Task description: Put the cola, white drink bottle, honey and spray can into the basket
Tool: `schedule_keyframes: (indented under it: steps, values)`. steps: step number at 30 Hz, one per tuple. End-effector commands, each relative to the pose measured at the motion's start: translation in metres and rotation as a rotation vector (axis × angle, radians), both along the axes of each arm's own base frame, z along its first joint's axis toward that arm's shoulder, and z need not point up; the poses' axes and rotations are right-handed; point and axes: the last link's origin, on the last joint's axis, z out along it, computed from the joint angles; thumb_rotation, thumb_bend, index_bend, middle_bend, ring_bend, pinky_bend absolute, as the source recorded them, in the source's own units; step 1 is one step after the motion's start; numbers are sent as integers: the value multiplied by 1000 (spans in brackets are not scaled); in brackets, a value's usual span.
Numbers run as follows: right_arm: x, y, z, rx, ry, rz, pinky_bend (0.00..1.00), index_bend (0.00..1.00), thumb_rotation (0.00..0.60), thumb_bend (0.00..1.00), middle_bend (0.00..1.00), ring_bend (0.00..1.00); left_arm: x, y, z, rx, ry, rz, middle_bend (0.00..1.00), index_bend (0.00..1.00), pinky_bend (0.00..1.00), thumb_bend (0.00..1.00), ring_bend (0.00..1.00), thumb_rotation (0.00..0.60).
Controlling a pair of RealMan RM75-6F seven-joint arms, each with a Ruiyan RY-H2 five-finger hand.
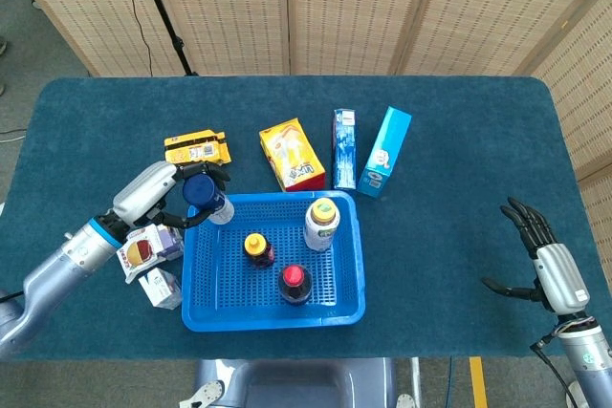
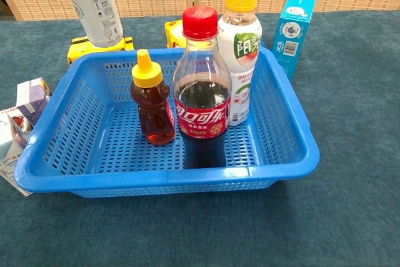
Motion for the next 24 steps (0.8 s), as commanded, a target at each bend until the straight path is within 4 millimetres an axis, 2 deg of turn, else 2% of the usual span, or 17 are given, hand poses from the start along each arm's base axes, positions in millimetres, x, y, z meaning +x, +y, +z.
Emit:
schedule_keyframes:
  steps: [1,9,12,14,15,16,17,19,20,24]
  values:
    - [-1,-1,1,-3,-1,-3,0,0,600,0,0,0,0,4,-29,-15,17,18,454,693,562,614,388,600]
    - [-2,-3,2,-4,-1,-11,0,0,600,0,0,0,1,12,-65,-25,53,48,438,668,546,605,361,600]
    - [-3,-3,2,-4,0,-11,0,0,600,0,0,0,-3,12,-79,-31,90,60,405,647,366,591,297,600]
    - [-3,-3,1,-3,4,-12,0,0,600,0,0,0,-4,11,-85,-37,104,62,313,609,219,584,188,600]
    - [-3,-3,1,-2,4,-12,0,0,600,0,0,0,-5,10,-88,-44,110,63,258,564,174,577,137,600]
    - [-3,-3,1,-2,3,-11,0,0,600,0,0,0,-6,7,-92,-63,122,61,157,444,106,560,69,600]
    - [-3,-3,1,-2,4,-11,0,0,600,0,0,0,-6,6,-94,-79,127,57,71,270,51,536,21,600]
    - [-3,-2,1,-4,5,-10,0,0,600,0,0,0,-7,5,-92,-89,121,49,1,49,2,488,0,600]
    - [-3,-2,1,-5,5,-9,0,0,600,0,0,0,-6,5,-91,-80,108,43,0,1,0,452,0,600]
    - [-2,-2,1,-7,1,-7,0,0,600,0,0,0,-10,4,-82,-16,59,20,0,0,0,349,0,600]
